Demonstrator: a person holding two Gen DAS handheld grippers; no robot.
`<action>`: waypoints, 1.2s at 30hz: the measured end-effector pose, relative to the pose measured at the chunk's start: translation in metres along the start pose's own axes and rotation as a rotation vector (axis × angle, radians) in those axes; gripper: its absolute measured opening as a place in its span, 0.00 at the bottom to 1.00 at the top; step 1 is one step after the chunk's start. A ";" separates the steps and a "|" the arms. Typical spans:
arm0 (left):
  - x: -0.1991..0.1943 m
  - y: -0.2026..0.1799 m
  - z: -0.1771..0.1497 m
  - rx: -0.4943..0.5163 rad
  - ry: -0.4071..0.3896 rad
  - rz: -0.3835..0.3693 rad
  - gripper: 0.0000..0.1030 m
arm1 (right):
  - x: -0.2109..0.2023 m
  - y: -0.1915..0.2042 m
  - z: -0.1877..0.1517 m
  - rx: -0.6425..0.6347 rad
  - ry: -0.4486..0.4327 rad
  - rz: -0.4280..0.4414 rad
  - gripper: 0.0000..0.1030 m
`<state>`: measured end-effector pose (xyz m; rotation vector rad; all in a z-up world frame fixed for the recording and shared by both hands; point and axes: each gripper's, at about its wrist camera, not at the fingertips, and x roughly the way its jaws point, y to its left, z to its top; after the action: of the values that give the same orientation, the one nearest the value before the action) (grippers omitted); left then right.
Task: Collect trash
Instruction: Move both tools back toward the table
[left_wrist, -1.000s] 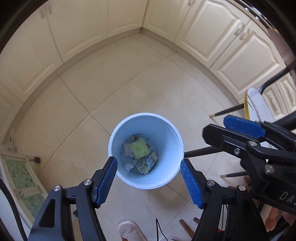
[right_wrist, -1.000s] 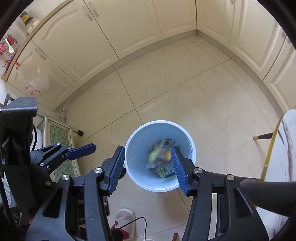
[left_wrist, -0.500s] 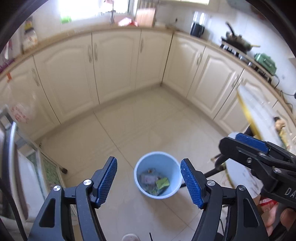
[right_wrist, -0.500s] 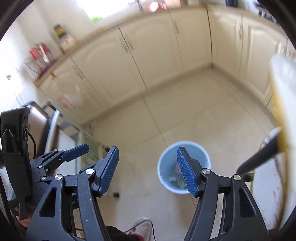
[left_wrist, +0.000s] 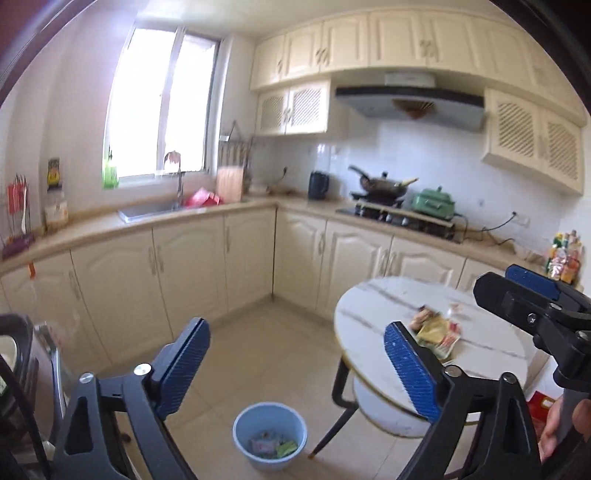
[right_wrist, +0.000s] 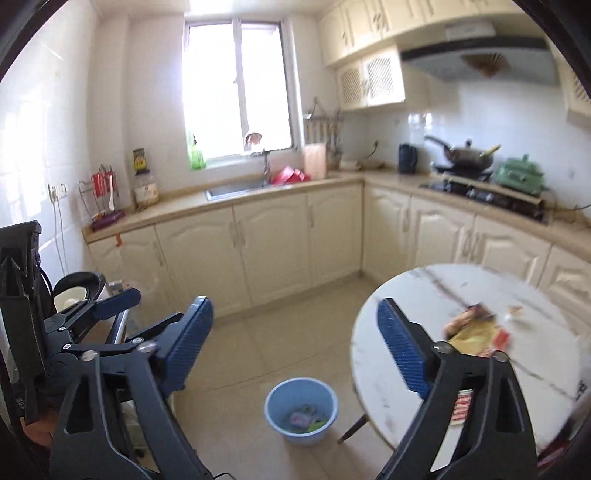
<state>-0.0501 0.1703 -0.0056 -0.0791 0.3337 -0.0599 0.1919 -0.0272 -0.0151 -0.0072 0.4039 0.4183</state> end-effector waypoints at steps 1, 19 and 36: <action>-0.015 -0.007 -0.001 0.009 -0.032 -0.007 0.96 | -0.015 0.000 0.007 -0.002 -0.022 -0.016 0.96; -0.074 -0.141 -0.106 0.064 -0.260 -0.030 0.99 | -0.181 -0.026 0.034 0.015 -0.248 -0.287 1.00; -0.026 -0.104 -0.083 0.064 -0.183 -0.047 0.99 | -0.175 -0.073 0.018 0.059 -0.209 -0.350 1.00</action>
<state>-0.1070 0.0632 -0.0664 -0.0288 0.1469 -0.1096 0.0810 -0.1613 0.0630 0.0226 0.2019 0.0599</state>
